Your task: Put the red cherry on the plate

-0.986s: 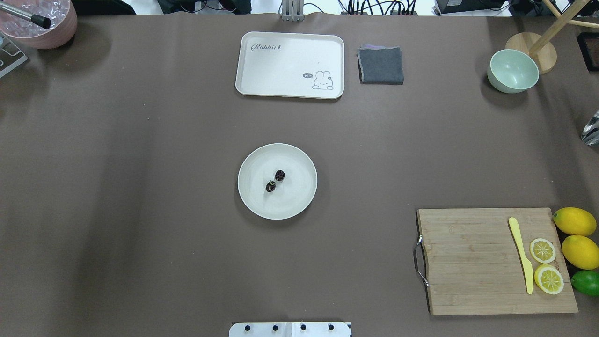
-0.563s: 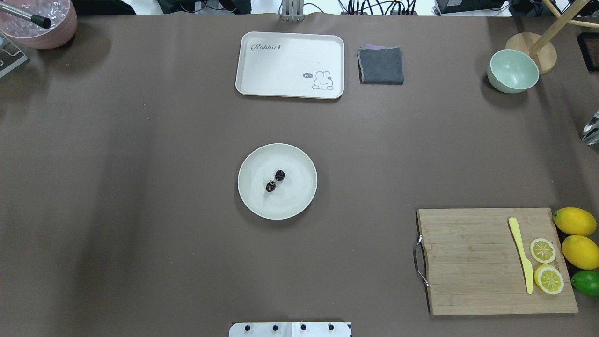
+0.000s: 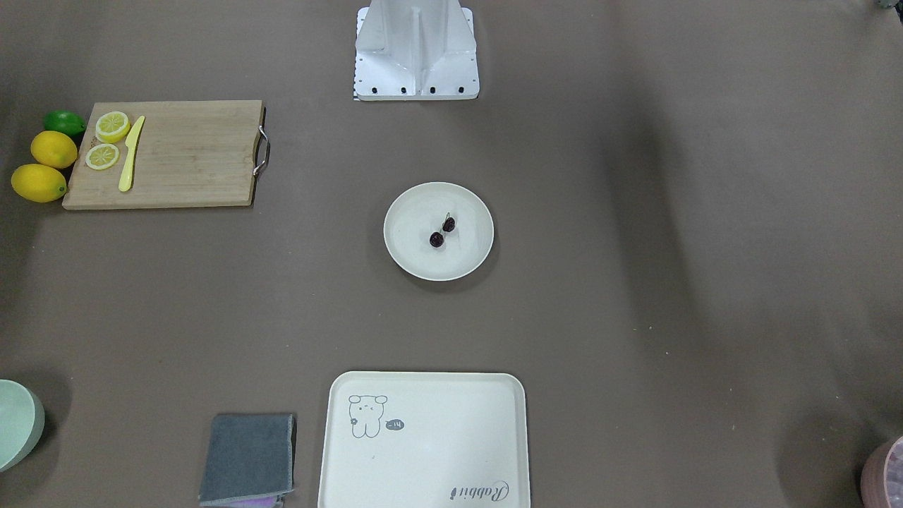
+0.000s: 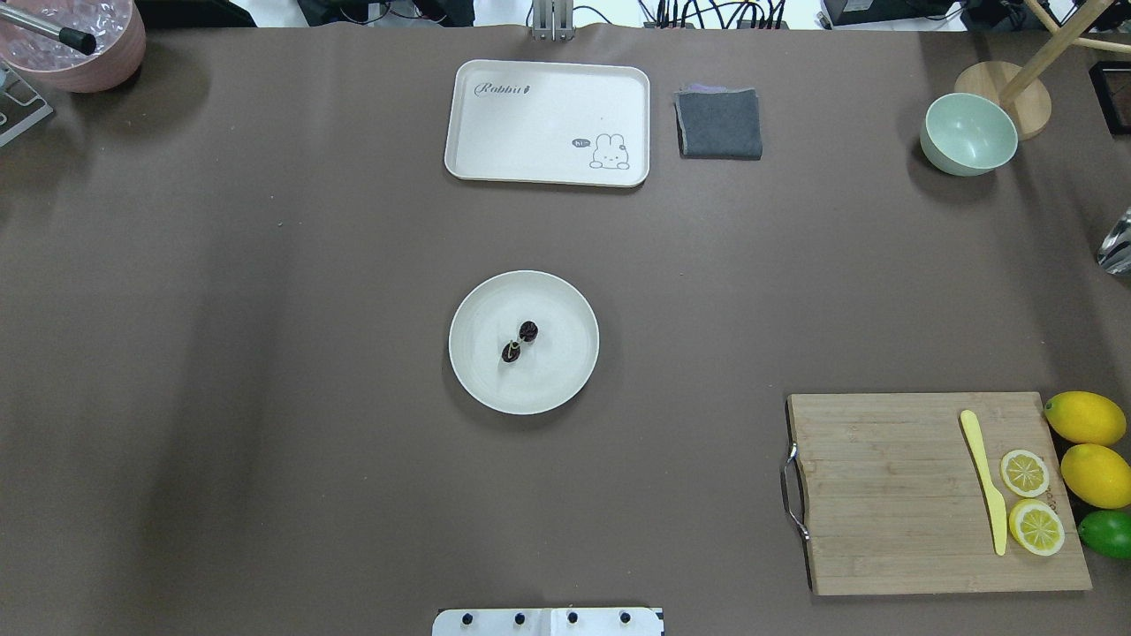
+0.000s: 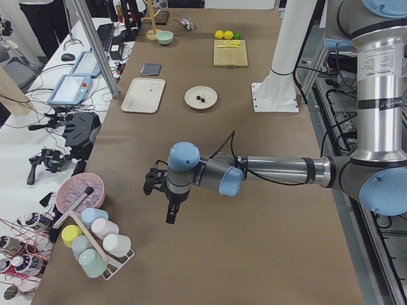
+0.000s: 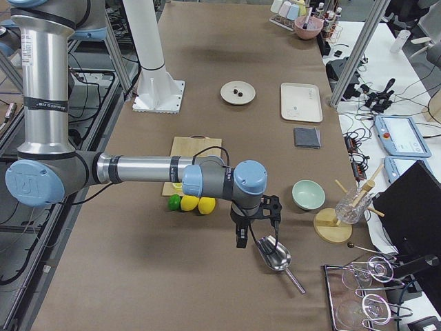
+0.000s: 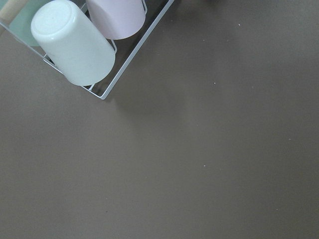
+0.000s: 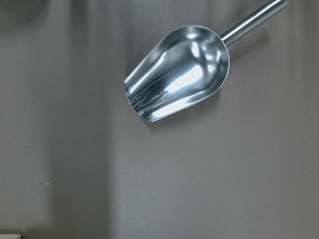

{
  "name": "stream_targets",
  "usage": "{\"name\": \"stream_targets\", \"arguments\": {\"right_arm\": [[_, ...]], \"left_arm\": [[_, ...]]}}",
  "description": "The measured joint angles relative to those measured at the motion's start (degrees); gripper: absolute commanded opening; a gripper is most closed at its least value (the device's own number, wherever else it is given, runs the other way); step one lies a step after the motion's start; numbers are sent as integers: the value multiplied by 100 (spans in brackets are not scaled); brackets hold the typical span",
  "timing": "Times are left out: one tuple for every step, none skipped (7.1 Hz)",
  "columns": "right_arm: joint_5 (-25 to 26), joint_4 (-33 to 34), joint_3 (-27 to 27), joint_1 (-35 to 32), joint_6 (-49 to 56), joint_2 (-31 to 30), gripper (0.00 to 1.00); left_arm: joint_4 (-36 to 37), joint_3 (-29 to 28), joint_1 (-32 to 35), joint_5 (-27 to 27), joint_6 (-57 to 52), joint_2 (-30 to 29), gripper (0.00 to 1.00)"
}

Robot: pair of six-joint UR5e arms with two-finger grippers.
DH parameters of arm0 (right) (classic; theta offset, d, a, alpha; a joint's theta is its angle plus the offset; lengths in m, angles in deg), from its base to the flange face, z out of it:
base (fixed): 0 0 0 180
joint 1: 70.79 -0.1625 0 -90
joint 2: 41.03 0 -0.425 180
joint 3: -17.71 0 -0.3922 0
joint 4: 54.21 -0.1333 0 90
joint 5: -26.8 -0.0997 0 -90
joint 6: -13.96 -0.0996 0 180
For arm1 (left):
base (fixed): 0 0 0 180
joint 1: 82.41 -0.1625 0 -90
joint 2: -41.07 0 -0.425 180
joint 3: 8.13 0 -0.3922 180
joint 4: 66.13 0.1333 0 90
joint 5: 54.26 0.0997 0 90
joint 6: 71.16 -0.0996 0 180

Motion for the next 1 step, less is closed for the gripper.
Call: {"name": "stream_targets", "arguments": {"right_arm": [[0,0,-8,-20,3,0,100]], "left_arm": [[0,0,1,-1,0,-1,98]]}}
